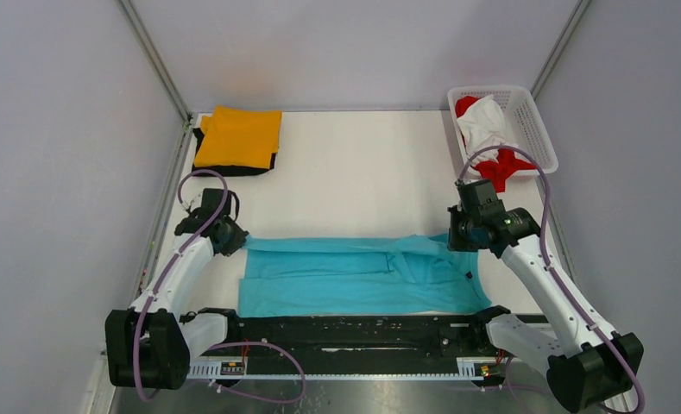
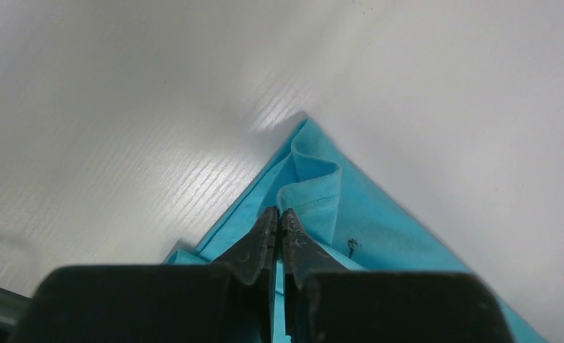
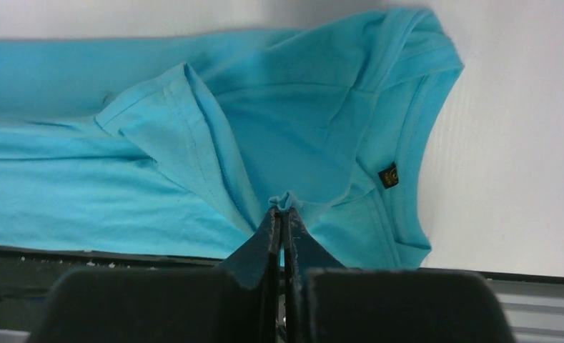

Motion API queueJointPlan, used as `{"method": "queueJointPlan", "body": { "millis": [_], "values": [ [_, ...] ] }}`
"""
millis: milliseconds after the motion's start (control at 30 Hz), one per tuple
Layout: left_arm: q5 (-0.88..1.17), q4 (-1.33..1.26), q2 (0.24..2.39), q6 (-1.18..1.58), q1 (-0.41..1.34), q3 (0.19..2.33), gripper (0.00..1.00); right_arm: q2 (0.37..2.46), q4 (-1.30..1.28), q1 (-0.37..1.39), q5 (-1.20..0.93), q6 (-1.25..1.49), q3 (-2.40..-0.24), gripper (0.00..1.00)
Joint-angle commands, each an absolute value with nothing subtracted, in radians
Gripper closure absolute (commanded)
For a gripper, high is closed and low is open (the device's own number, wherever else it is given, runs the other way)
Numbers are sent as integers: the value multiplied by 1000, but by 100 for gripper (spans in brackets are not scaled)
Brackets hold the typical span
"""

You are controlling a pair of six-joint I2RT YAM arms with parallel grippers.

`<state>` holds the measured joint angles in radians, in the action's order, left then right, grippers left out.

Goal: Fold and stack the t-shirts
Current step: Fold the other side of the tshirt into a rectangle

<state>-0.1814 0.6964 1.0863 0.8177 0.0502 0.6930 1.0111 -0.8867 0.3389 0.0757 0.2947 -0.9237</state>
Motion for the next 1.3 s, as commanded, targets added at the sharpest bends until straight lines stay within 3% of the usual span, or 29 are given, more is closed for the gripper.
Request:
{"method": "queueJointPlan", "body": {
  "millis": [0, 167, 267, 367, 433, 467, 533, 567, 600, 767, 933, 1267],
  "values": [
    [-176, 658, 1076, 827, 40, 681, 100, 966, -930, 351, 3, 352, -875, 100],
    [-131, 622, 1113, 834, 40, 653, 100, 951, -936, 371, -51, 382, -809, 94],
    [-172, 638, 1100, 862, 40, 626, 94, 952, -947, 422, -105, 414, -746, 86],
    [-239, 689, 1072, 898, 39, 618, 72, 923, -997, 494, -178, 459, -672, 69],
    [-305, 747, 1043, 928, 40, 626, 52, 871, -1043, 541, -255, 490, -637, 50],
    [-336, 783, 1024, 945, 39, 636, 43, 839, -1054, 555, -296, 498, -631, 38],
    [-389, 841, 976, 973, 38, 662, 17, 776, -1065, 560, -329, 500, -642, 3],
    [-403, 856, 949, 978, 38, 675, 5, 751, -1062, 560, -308, 496, -654, 1],
    [-402, 857, 920, 973, 38, 687, 2, 735, -1048, 560, -269, 493, -665, 1],
    [-162, 723, 880, 884, 39, 716, 1, 782, -792, 557, -69, 546, -691, 1],
    [143, 527, 997, 852, 62, 662, 1, 1024, -537, 520, -80, 492, -724, 1],
    [87, 509, 1126, 828, 110, 641, 1, 1388, -341, 501, -150, 439, -808, 1]
  ]
}}
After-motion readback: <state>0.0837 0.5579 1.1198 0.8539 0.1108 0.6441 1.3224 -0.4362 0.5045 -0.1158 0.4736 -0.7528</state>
